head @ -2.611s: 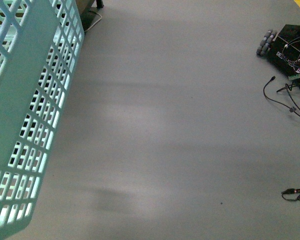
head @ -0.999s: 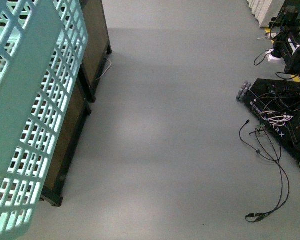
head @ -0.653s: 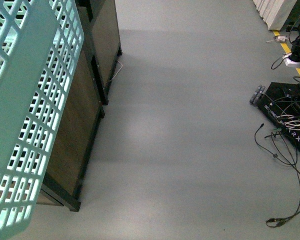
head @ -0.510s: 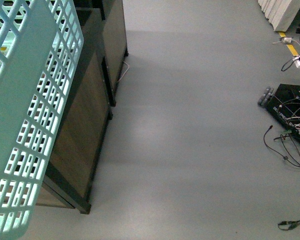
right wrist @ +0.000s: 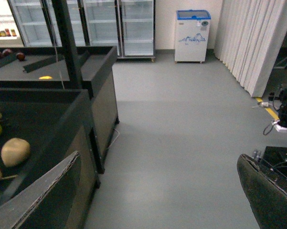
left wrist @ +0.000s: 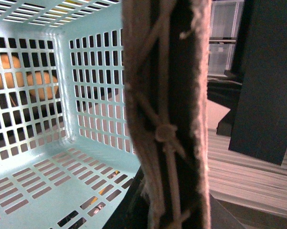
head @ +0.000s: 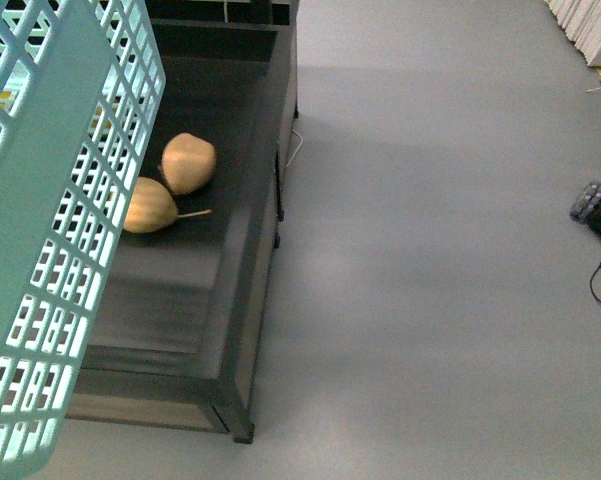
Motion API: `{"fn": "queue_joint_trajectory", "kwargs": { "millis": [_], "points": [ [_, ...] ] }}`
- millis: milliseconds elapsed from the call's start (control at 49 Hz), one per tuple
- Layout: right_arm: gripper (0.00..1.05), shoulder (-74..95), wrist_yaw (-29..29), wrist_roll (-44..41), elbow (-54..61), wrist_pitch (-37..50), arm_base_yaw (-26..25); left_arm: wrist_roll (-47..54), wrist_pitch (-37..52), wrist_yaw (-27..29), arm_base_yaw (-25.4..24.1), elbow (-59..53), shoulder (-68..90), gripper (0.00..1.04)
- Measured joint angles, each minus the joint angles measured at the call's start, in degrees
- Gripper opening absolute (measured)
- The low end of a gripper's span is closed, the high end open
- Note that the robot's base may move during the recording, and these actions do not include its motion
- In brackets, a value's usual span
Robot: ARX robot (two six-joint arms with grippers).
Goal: Pick lemon and mango into basket
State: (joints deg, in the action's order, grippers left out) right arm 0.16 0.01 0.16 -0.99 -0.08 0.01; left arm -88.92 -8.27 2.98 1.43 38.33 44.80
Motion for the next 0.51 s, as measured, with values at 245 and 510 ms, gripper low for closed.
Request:
{"fn": "queue_joint_trajectory", "kwargs": {
  "millis": [245, 510],
  "points": [
    [0.96, 0.02, 0.00, 0.00, 0.00, 0.00, 0.00, -0.02, 0.00, -0.04, 0.00, 0.00, -0.07, 0.06],
    [0.96, 0.00, 0.07, -0.02, 0.00, -0.02, 0.00, 0.00, 0.02, -0.11, 0.00, 0.00, -0.04, 0.06]
  ]
}}
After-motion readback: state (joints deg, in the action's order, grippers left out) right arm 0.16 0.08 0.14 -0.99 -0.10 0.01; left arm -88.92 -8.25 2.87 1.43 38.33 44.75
